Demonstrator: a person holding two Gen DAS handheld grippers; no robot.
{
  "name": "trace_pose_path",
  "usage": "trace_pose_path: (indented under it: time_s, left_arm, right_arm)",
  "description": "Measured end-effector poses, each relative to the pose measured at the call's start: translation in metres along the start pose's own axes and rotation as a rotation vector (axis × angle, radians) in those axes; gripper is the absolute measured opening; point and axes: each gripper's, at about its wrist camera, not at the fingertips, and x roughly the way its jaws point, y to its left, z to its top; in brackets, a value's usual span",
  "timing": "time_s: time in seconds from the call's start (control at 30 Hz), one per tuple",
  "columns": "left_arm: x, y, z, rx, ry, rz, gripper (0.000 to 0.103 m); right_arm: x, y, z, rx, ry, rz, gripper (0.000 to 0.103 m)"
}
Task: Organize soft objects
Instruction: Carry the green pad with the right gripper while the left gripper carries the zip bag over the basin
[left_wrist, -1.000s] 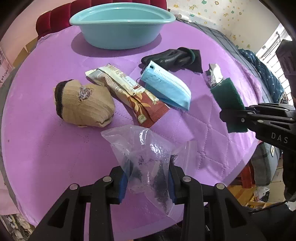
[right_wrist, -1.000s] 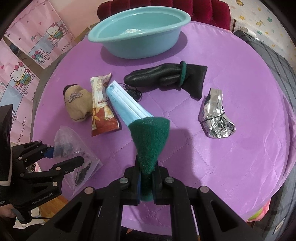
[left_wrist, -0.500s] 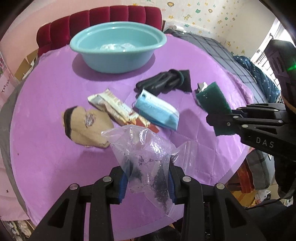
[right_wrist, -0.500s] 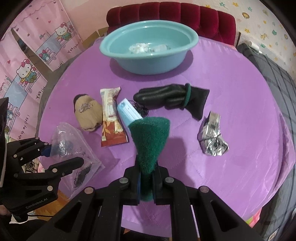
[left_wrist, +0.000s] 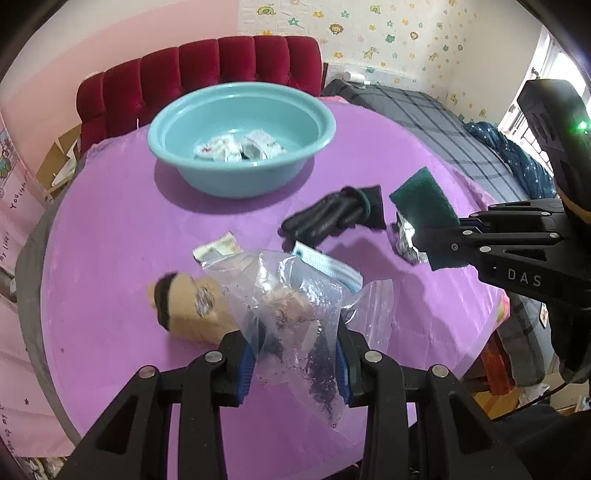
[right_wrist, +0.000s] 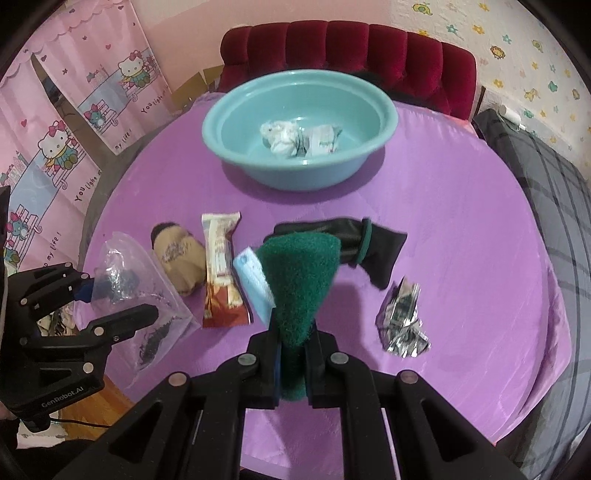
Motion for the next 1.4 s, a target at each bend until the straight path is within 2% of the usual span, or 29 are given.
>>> trace_pose_path:
  time_s: [0.33, 0.63, 1.4]
  left_arm:
    - [-0.010, 0.011, 0.040, 0.018, -0.032, 0.002, 0.039]
    - [-0.008, 0.027, 0.072, 0.032, -0.051, 0.016, 0.039]
    - [0.043, 0.077, 0.165, 0.020, -0.061, 0.021, 0.039]
  right_arm:
    - [-0.015, -0.009, 0.047, 0.006, -0.028, 0.007, 0.009]
    - [-0.011, -0.012, 0.086, -0.016, -0.029, 0.011, 0.009]
    - [0.034, -0.028, 0.187, -0.013, -0.027, 0.034, 0.010]
